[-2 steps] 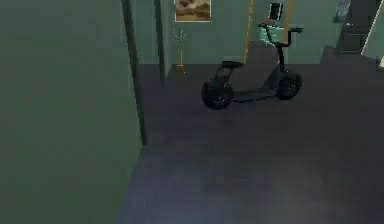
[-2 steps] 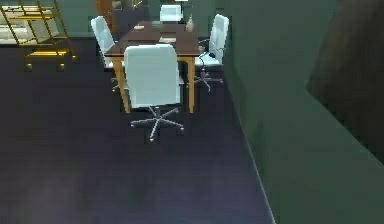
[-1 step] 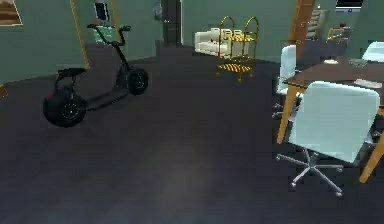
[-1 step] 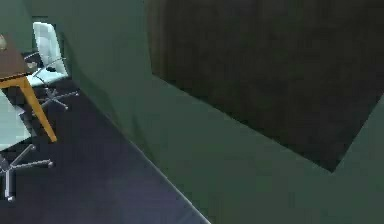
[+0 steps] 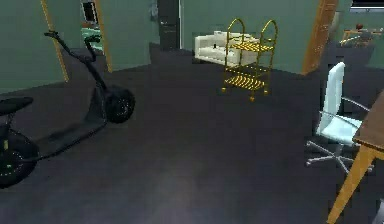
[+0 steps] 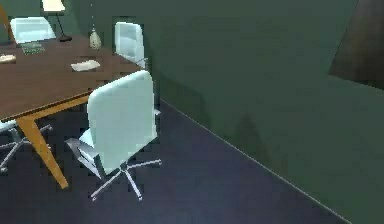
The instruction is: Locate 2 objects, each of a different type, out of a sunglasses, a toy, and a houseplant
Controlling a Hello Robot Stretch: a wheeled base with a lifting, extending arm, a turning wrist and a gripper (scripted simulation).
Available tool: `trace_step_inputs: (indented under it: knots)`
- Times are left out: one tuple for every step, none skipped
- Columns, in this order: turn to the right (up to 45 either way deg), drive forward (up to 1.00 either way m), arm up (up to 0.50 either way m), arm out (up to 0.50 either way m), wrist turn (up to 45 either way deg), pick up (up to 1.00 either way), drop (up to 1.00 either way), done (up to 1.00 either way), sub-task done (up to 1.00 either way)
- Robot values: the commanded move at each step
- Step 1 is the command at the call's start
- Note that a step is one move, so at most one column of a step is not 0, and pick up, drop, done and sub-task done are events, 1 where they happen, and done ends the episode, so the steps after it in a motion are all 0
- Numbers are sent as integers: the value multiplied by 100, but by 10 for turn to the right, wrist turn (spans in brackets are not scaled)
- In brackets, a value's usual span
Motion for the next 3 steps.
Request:
trace_step_inputs:
  knots:
    - [0,100,0,0,0,0,0,0,0]
    - [0,65,0,0,0,0,0,0,0]
    - [-120,0,0,0,0,0,0,0,0]
